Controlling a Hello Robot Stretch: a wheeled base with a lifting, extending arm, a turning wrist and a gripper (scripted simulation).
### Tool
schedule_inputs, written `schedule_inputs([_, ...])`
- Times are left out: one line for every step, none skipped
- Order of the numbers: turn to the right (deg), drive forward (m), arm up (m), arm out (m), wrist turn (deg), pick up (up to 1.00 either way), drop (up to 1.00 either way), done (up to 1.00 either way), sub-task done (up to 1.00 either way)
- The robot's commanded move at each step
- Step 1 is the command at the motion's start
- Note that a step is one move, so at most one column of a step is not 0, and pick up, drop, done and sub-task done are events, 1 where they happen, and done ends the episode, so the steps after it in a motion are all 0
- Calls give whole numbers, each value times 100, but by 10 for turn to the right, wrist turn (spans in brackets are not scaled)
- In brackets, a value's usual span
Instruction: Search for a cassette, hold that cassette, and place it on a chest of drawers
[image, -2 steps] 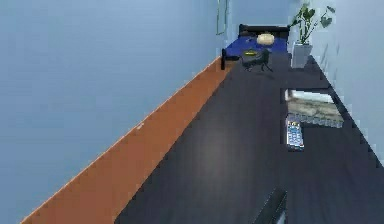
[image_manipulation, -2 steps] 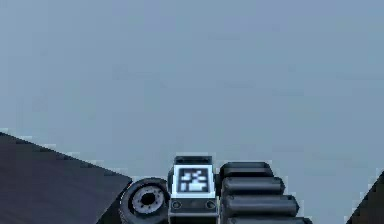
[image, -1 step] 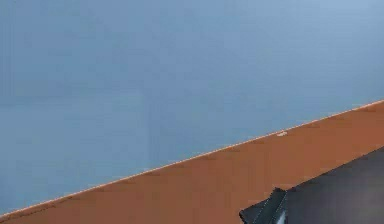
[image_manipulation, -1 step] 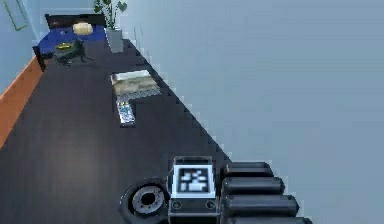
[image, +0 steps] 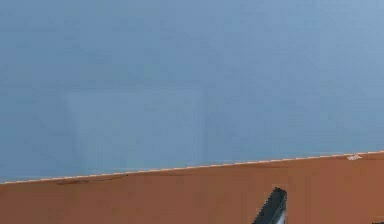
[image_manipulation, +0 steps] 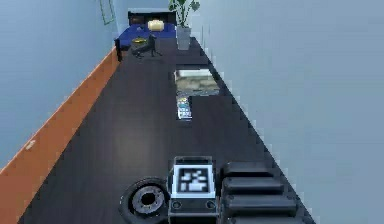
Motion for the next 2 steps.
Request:
schedule_inputs([0,20,0,0,0,0,0,0,0])
schedule_inputs([0,0,0,0,0,0,0,100,0])
